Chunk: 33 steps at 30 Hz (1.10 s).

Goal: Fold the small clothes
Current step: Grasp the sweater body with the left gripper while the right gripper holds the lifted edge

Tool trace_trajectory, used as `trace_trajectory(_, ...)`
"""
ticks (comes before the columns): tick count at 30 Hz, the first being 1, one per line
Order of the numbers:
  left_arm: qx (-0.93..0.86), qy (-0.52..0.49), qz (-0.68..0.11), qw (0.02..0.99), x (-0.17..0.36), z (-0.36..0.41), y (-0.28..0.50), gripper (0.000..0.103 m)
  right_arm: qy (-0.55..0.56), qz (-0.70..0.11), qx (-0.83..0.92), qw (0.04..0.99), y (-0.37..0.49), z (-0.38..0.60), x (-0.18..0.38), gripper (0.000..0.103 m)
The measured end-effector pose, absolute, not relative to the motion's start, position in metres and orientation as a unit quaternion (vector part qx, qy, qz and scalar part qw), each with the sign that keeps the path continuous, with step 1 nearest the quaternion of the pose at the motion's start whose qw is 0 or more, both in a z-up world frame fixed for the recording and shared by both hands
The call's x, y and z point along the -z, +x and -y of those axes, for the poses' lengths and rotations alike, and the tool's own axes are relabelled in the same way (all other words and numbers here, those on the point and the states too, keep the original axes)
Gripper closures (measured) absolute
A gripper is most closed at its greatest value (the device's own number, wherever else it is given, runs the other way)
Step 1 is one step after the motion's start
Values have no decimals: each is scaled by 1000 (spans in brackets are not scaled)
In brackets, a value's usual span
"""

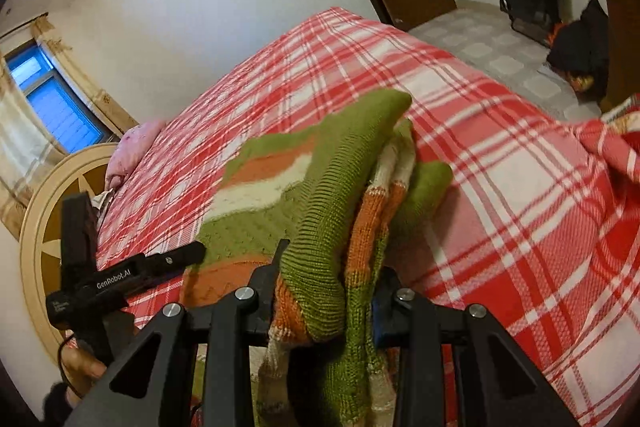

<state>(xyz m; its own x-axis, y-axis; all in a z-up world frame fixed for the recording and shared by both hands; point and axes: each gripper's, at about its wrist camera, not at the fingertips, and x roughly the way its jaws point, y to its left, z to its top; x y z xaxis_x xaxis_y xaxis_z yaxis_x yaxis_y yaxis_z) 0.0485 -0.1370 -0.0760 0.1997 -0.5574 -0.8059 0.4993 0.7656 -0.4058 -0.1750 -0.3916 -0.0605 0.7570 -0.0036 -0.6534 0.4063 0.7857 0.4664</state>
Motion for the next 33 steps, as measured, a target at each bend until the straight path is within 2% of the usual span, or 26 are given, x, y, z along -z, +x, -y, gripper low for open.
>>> trace_trajectory(2, 359, -49, -537, 762, 83, 143, 43, 8, 304, -336, 119, 883, -172, 392, 64, 70)
trace_trajectory(3, 364, -44, -521, 771, 82, 145, 39, 12, 306, -339, 121, 881, -172, 393, 66, 70)
trace_trajectory(4, 376, -41, -514, 770, 81, 149, 35, 36, 309, -341, 121, 880, -171, 394, 67, 70)
trace_trajectory(5, 399, -54, -521, 753, 81, 152, 33, 55, 308, -343, 125, 879, -171, 393, 67, 70)
trace_trajectory(7, 391, -54, -512, 763, 71, 155, 27, 69, 292, -346, 126, 883, -169, 388, 63, 70)
trace_trajectory(11, 391, 20, -447, 804, 37, 171, 0, 73, 259, -330, 115, 900, -164, 381, 40, 70)
trace_trajectory(17, 409, 17, -397, 822, -6, 181, 5, 74, 230, -285, 122, 922, -160, 394, 1, 70)
trace_trajectory(19, 411, 19, -375, 830, -16, 189, 15, 85, 227, -273, 135, 925, -158, 406, -5, 70)
trace_trajectory(20, 421, 17, -362, 832, -23, 196, 19, 87, 228, -268, 140, 925, -156, 414, -5, 70)
trace_trajectory(24, 418, 42, -333, 844, -28, 238, 35, 86, 207, -282, 178, 920, -142, 439, 19, 70)
trace_trajectory(27, 414, 43, -373, 829, -10, 244, 43, 86, 271, -296, 176, 899, -157, 462, 38, 70)
trace_trajectory(29, 416, 40, -390, 820, 2, 236, 43, 80, 282, -306, 163, 895, -168, 464, 44, 70)
trace_trajectory(30, 416, 45, -396, 817, 7, 232, 41, 72, 286, -316, 155, 891, -173, 463, 46, 69)
trace_trajectory(31, 411, 52, -403, 816, 14, 226, 40, 56, 294, -323, 150, 887, -177, 461, 49, 67)
trace_trajectory(32, 407, 53, -408, 815, 17, 224, 40, 45, 307, -331, 145, 880, -181, 459, 52, 66)
trace_trajectory(33, 403, 49, -421, 811, 23, 220, 40, 28, 324, -341, 137, 872, -186, 457, 55, 62)
